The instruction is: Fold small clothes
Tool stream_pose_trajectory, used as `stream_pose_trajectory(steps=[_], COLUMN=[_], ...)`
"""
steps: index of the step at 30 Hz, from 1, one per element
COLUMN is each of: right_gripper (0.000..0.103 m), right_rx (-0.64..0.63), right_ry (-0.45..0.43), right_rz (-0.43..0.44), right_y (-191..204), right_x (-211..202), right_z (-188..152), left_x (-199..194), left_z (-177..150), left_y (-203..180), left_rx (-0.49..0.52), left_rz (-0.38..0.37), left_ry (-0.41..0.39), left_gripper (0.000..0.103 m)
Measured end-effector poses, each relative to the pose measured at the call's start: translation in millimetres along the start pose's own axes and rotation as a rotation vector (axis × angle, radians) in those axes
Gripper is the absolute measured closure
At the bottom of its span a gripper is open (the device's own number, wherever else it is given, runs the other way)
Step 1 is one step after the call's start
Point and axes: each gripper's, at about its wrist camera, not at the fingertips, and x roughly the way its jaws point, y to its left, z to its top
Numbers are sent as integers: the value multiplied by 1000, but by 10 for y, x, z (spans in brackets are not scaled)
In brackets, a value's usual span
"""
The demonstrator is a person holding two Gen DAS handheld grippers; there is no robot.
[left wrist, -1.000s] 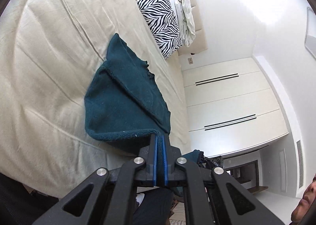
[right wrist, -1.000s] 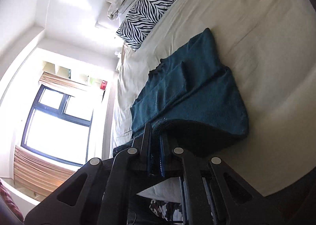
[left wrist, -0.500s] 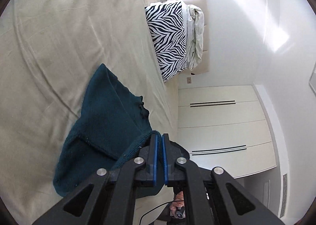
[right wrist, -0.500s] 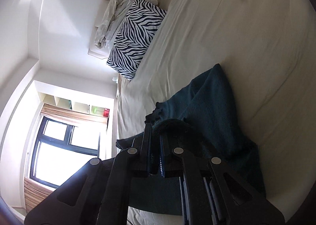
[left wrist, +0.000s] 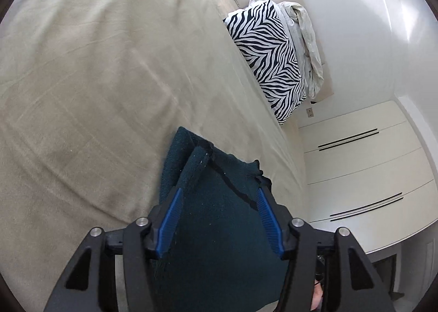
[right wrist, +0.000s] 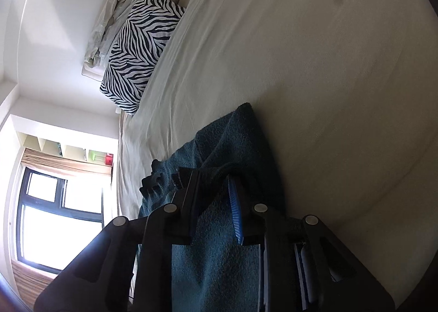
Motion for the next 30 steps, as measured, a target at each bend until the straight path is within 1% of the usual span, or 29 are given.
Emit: stream_pose_trajectory(steps=[1, 2, 3, 4, 6, 9, 11, 13, 16, 17, 20, 22, 23, 24, 25, 27, 30], right_gripper=[73, 54, 39, 38, 38, 38, 38, 38, 39, 40, 42, 46, 52, 61, 64, 69, 70], right_rx=[-25, -52, -80, -112, -198, -301, -353, -390, -447, -469, -517, -529, -532, -536, -544, -568, -581], right_ry=[-1, -5, -15, -28, -51, -92, -110, -116, -109, -105, -86, -71, -60, -49, -48, -57, -63], right_rz=[-9, -18, -26, -39, -99, -197, -248, -295, -349, -366, -403, -418, -419, -419, -427, -445, -455], right_y=[56, 129, 202, 280, 486, 664, 710, 687, 643, 573, 515, 478, 467, 459, 464, 487, 520], right_x=[2, -51, -81, -134, -264, -364, -382, -433, -412, -484, -410, -345, -315, -286, -275, -281, -315], right_z=[2, -19, -32, -54, -91, -117, -126, -158, -218, -319, -402, -445, -453, -468, -487, -544, -610], left_x=[19, 50, 77, 104, 142, 255, 336, 423, 524, 543, 566, 565, 557, 552, 542, 529, 533], left_z=[-29, -47, -60, -74, -114, -166, -200, -214, -252, -268, -298, -291, -289, -281, -283, -285, -278], left_y=[-48, -99, -156, -216, -325, -450, -469, -462, -456, -453, -445, -435, -436, -434, -440, -453, -463], left_rx=[40, 79, 119, 163, 253, 373, 421, 454, 500, 508, 511, 502, 500, 501, 504, 511, 515], left_rz=[22, 45, 76, 108, 169, 251, 293, 324, 362, 369, 377, 379, 382, 385, 386, 386, 388], left_ry=[3, 6, 2, -5, -30, -48, -44, -35, -25, -24, -20, -22, -25, -26, -28, -30, -29], left_gripper=[44, 44, 44, 44, 44, 45, 49, 58, 63, 64, 71, 76, 78, 82, 84, 84, 84])
